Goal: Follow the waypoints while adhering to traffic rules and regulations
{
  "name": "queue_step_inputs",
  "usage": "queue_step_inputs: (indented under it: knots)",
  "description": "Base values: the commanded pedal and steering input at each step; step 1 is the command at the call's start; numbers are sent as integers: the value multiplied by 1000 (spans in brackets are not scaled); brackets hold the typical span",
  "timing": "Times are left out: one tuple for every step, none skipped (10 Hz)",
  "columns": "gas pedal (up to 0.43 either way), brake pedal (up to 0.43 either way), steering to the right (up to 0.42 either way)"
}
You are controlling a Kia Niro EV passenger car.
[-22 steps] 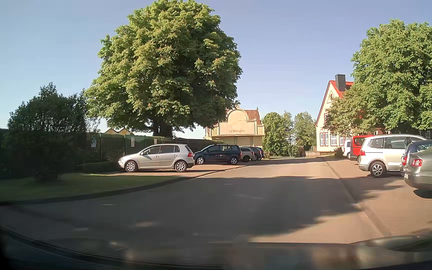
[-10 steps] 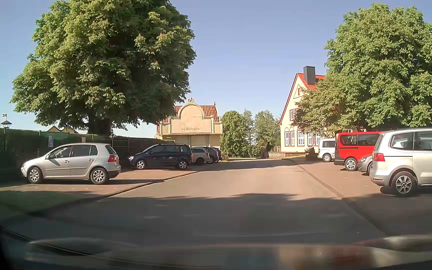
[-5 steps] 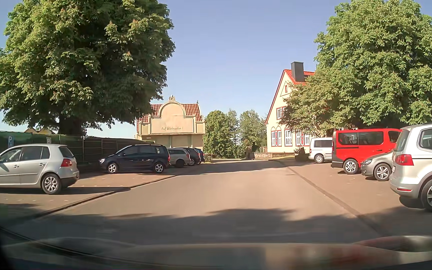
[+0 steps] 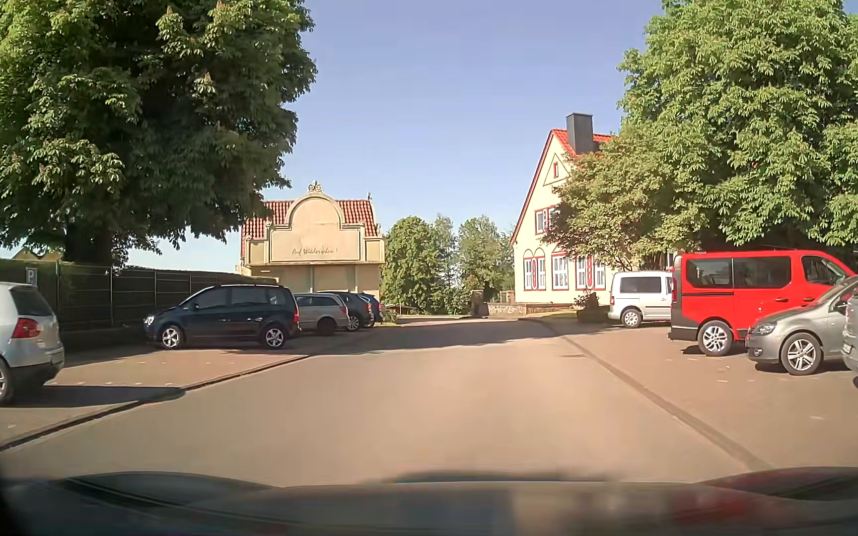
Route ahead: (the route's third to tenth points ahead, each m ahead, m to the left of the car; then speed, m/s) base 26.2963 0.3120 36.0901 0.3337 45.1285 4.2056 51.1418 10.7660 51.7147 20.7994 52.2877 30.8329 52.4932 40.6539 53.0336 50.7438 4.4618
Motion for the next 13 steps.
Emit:
queue_step_inputs:
  knots:
    - [79, 6, 44]
    - [79, 6, 44]
    - [79, 6, 41]
    - [79, 6, 39]
    - [79, 6, 35]
    - [79, 6, 30]
    - [79, 6, 26]
    - [79, 6, 21]
    - [79, 6, 18]
    - [87, 6, 18]
    - [87, 6, 18]
    - [87, 6, 15]
    - [87, 6, 13]
